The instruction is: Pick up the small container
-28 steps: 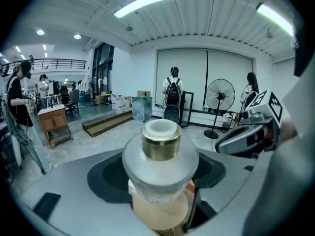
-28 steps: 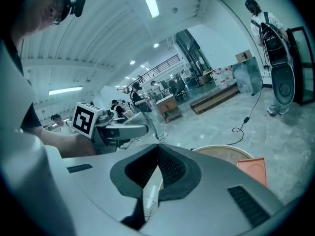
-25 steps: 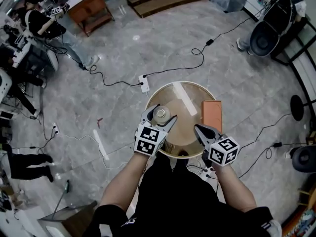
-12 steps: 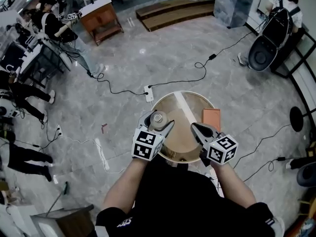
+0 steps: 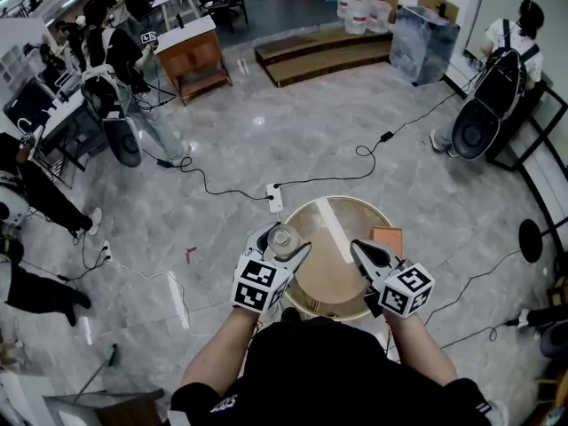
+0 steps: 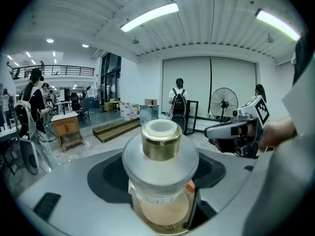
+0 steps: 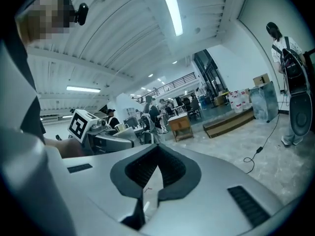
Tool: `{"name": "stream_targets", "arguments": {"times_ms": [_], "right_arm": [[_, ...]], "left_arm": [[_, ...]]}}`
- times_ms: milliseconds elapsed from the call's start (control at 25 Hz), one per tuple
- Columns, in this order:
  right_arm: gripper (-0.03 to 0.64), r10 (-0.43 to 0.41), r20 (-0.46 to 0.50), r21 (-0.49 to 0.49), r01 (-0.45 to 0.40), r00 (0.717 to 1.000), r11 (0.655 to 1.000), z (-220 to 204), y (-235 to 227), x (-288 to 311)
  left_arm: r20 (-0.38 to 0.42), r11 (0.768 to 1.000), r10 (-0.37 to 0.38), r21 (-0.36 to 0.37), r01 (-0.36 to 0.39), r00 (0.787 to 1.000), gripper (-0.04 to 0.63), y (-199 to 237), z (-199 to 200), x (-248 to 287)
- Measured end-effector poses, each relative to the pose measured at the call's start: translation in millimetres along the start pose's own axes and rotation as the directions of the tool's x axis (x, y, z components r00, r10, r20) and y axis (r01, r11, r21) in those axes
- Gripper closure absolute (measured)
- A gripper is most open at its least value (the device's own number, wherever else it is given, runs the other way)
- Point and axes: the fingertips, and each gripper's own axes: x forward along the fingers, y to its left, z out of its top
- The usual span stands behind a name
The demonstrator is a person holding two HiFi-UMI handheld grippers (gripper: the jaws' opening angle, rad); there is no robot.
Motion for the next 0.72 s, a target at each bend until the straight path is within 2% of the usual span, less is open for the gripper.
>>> {"name": "stream_targets", "arguments": {"times_ms": [320, 560, 720], "right_arm": [[0.604, 0.041, 0.076, -0.086, -0.034, 0.996, 0.996, 29.8, 47.0, 45.5], [0.604, 0.018, 0.126, -0.059, -0.011, 0.992, 0.998, 38.4, 64.4, 63.6], [0.605, -0.01, 0.117, -0.053, 0.016, 0.993, 0.998, 24.4, 68.1, 60.5]], "left_arm": [[0.026, 1.0, -0.008, 0.006, 0.008, 1.0, 0.255, 48.3, 6.0, -38.0], [0.041, 1.0, -0.017, 0.007, 0.017, 0.999, 0.255, 78.7, 4.2, -52.3], [0.039, 1.0, -0.019, 0.0, 0.019, 0.999, 0.255, 87.8, -3.3, -52.4]]}}
